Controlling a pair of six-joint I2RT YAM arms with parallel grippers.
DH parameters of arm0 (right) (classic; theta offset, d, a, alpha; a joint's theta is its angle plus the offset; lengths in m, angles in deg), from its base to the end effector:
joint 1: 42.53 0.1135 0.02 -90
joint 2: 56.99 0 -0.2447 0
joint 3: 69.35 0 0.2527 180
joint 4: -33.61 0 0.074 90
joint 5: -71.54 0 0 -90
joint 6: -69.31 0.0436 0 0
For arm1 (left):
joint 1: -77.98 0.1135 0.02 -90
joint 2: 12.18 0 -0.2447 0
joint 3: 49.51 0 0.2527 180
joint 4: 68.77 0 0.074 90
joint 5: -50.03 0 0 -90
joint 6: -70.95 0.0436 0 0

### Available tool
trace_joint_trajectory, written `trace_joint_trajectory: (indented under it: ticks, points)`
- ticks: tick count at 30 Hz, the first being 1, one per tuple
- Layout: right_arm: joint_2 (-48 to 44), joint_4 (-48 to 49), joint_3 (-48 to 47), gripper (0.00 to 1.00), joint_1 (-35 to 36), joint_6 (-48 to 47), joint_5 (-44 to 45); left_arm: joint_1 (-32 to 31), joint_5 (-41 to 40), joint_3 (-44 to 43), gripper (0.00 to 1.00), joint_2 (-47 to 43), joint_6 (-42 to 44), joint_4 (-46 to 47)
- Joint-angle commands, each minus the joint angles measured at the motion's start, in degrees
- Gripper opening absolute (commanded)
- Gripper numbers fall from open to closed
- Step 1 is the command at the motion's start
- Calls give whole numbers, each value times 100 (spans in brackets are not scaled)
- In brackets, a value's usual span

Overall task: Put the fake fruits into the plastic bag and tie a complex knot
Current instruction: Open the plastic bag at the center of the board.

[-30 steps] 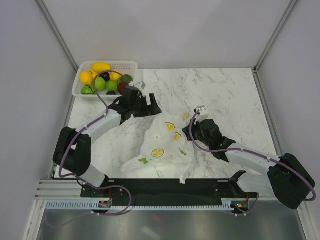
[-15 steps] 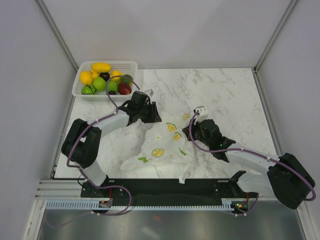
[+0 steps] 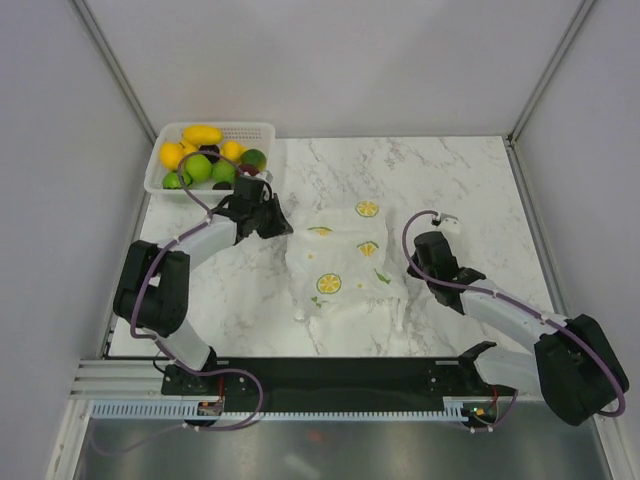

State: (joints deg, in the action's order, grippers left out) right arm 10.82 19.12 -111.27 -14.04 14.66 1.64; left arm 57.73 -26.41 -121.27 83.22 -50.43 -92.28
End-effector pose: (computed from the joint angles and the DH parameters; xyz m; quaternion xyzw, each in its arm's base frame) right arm 0.2203 0.1025 0.1553 0.1266 0.8878 0.0840 0.4344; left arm 0.3283 -0.1320 0.1705 -0.0467 0.9242 -0.2569 0.2787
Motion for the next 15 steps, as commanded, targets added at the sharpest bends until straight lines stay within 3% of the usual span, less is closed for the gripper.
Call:
trace_joint_trajectory:
  ticks: [1,2,6,9,15]
  points:
    - [-513,-864,32,24,-72,604,862,135,-195,-34,2,-232,-18,-137]
    - [-610,-943,50,28,-89,656,951,135,-213,-34,2,-258,-9,-147]
    - [-1129,-901,146,63,-89,309,804,74,67,-139,2,-206,114,-33]
    - [-1551,-207,243,73,-89,-282,-154,-101,129,-341,2,-153,272,-50]
    - [-1377,-144,-634,76,-98,-1100,-864,-233,120,-666,2,31,334,-103]
